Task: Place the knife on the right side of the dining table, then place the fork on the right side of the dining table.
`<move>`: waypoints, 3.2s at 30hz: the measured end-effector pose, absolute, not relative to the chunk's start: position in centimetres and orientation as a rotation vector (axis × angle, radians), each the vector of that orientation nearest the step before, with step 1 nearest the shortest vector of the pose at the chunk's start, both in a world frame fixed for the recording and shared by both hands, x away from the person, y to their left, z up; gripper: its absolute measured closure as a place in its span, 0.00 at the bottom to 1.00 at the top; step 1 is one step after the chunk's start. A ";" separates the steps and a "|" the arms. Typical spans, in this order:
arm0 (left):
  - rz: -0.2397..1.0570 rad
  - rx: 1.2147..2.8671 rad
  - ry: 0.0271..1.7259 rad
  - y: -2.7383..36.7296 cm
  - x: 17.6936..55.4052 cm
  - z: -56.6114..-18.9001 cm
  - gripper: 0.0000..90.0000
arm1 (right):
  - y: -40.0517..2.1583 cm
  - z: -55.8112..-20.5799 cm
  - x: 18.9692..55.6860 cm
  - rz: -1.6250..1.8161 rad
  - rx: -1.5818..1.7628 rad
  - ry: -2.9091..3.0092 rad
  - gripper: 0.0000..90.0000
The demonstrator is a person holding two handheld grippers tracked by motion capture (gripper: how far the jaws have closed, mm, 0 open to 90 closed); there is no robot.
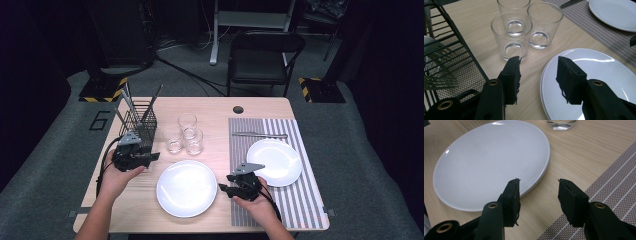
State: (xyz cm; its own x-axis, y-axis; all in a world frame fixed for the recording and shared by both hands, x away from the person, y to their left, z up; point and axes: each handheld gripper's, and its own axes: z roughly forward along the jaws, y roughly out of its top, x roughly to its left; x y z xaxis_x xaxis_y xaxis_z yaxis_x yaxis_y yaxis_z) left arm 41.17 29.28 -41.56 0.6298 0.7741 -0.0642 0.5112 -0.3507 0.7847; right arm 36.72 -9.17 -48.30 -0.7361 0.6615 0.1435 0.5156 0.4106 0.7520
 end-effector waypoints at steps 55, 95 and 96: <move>0.440 1.925 1.074 33.5 40.5 -35.5 0.66 | -7.3 -47.9 35.9 1.256 0.944 2.541 0.54; 0.546 1.870 1.265 38.3 45.0 -35.5 0.72 | -7.8 -48.1 36.1 1.264 0.975 2.529 0.55; 0.546 1.870 1.265 38.3 45.0 -35.5 0.72 | -7.8 -48.1 36.1 1.264 0.975 2.529 0.55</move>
State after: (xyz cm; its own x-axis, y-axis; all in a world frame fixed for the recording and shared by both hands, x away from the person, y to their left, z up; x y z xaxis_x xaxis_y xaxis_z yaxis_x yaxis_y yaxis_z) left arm 44.96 38.31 -35.51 0.4081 0.9095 -0.0796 0.5659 -0.1836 0.8037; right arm 36.12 -7.79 -48.07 -0.7773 0.6117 0.1467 0.4846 0.4336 0.7597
